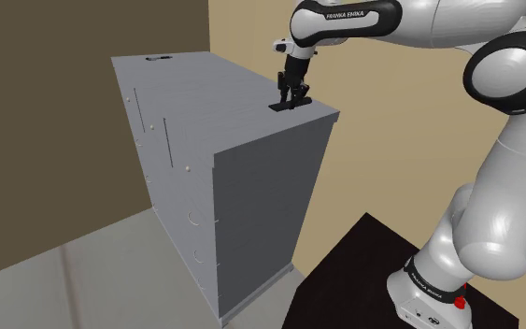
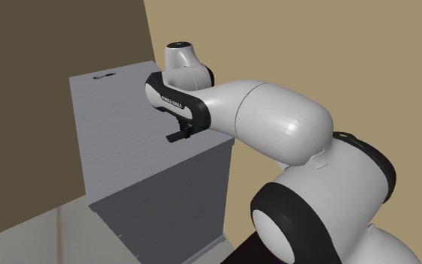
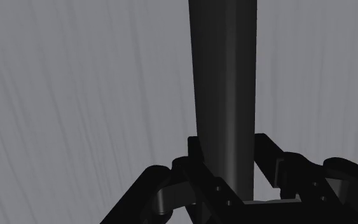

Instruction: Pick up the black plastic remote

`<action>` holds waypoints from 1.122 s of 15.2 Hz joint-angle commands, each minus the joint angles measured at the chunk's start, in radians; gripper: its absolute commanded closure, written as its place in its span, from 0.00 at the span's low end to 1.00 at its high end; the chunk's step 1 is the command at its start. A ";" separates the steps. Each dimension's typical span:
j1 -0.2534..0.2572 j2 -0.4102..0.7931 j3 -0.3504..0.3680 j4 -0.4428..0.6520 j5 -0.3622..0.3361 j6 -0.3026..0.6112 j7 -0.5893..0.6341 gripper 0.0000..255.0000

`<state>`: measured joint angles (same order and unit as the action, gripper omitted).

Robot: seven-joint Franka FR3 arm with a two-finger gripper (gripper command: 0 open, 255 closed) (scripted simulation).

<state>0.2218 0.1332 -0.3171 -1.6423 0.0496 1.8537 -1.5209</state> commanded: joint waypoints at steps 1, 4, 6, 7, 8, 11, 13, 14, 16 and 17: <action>0.000 0.002 0.000 -0.002 0.000 0.001 0.001 1.00; 0.000 0.003 0.000 -0.001 0.000 0.000 0.000 1.00; -0.001 0.001 0.000 0.011 0.000 -0.013 0.000 1.00; -0.001 0.002 -0.001 0.025 0.000 -0.027 0.000 1.00; -0.001 0.003 -0.001 0.039 0.000 -0.040 0.000 1.00; -0.003 0.007 -0.002 0.085 0.001 -0.082 0.000 1.00; -0.004 0.011 -0.002 0.117 0.002 -0.110 -0.001 1.00; -0.005 0.013 -0.003 0.134 0.003 -0.125 -0.001 1.00; -0.007 0.019 -0.003 0.169 0.005 -0.154 -0.002 1.00; -0.008 0.023 -0.004 0.187 0.006 -0.168 -0.002 1.00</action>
<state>0.2153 0.1518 -0.3202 -1.4760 0.0543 1.7018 -1.5224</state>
